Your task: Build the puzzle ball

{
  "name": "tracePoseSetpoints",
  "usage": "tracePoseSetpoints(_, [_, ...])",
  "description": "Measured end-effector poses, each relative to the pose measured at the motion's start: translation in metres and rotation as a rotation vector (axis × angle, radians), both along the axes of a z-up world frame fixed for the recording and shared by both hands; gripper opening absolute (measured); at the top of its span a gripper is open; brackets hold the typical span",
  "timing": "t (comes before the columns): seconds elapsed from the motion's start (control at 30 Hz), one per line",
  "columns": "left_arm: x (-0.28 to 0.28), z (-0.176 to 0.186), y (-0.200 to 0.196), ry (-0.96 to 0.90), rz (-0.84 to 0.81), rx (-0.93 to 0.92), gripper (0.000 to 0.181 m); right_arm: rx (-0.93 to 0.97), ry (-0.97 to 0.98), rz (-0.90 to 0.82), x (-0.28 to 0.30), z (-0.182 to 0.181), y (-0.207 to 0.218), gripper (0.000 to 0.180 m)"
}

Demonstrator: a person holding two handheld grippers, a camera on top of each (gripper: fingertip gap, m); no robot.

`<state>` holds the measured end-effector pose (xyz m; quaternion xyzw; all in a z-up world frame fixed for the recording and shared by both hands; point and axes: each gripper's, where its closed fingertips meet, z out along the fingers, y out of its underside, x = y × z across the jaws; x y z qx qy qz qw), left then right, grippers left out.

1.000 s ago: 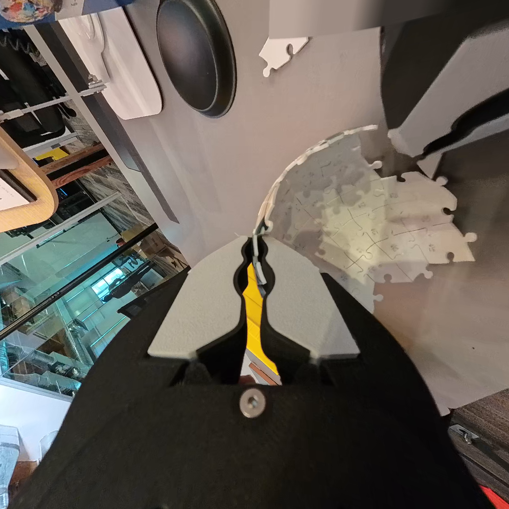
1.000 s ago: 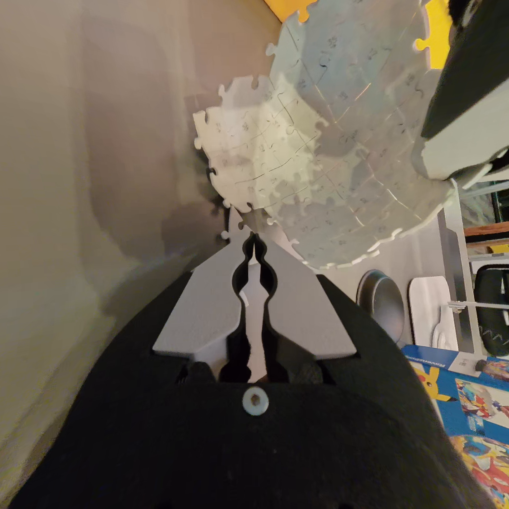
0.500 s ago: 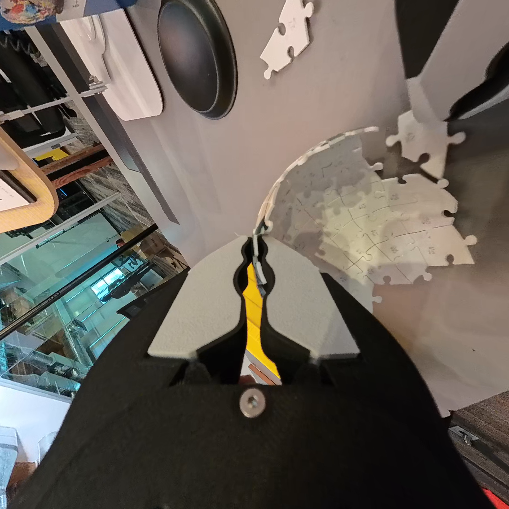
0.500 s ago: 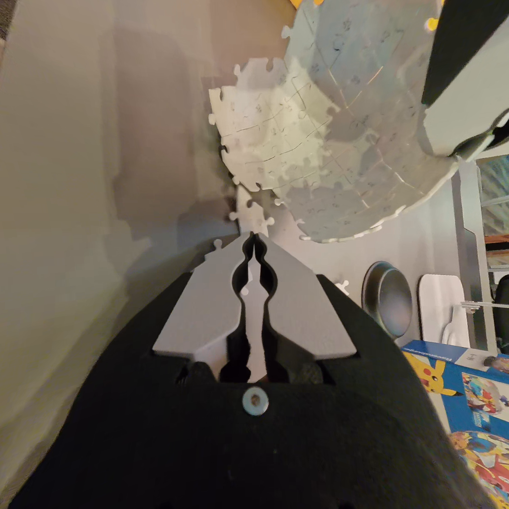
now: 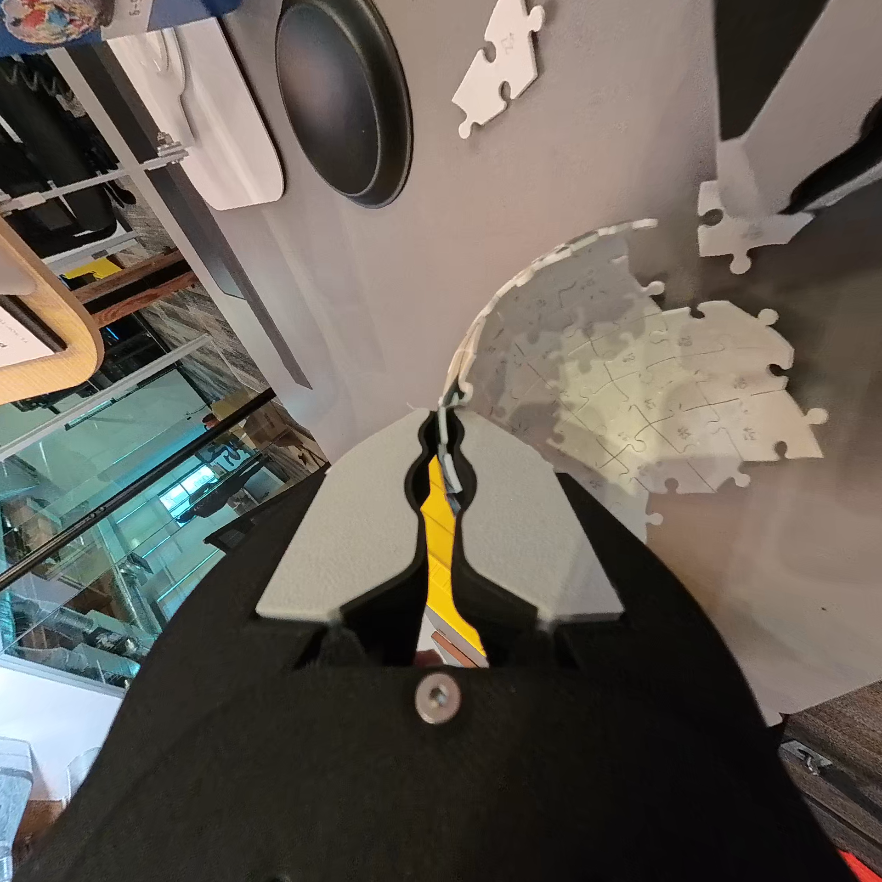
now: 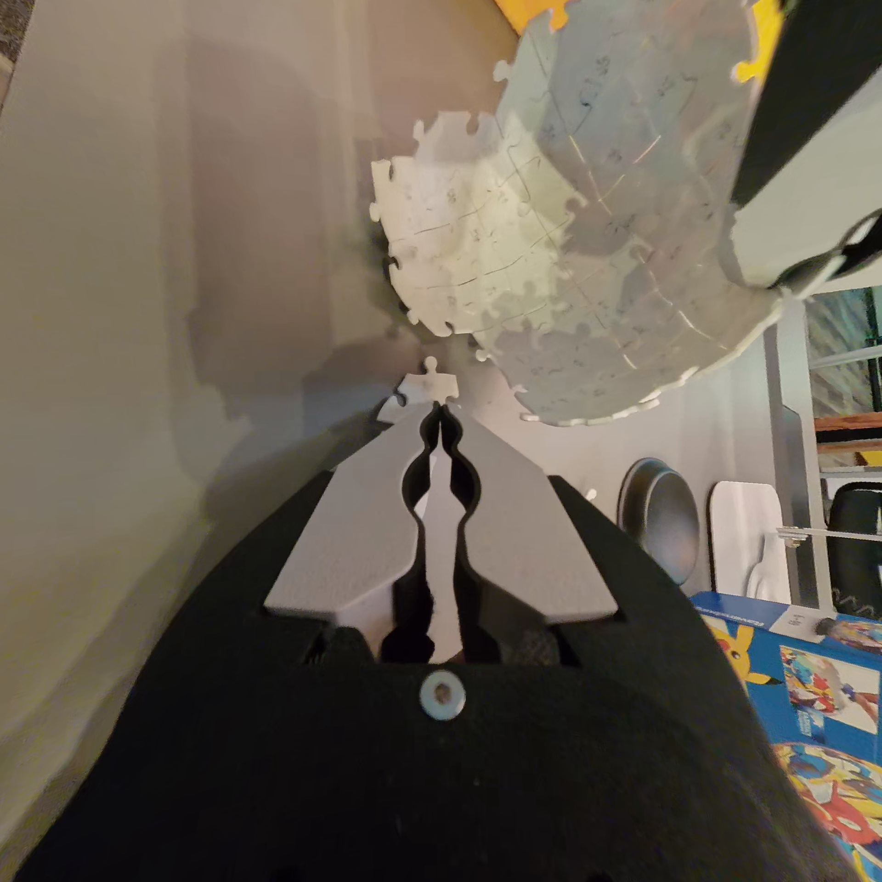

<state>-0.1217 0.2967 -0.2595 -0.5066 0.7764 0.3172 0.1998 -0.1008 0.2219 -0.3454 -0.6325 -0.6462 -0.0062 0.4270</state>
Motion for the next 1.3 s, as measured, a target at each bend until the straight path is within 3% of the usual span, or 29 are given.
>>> tracePoseSetpoints(0.03, [0.000,0.000,0.000,-0.001,0.000,0.000,0.003,0.001,-0.002,-0.002,0.000,-0.001,0.001,0.000])
tracePoseSetpoints(0.83, [0.002,0.001,-0.003,0.009,0.010,0.007,0.003,0.079,-0.012,-0.089,-0.007,0.001,0.012,0.000])
tracePoseSetpoints(1.3, [0.002,0.001,-0.004,0.002,0.010,0.006,0.003,0.048,0.001,-0.040,-0.016,-0.001,0.003,0.000])
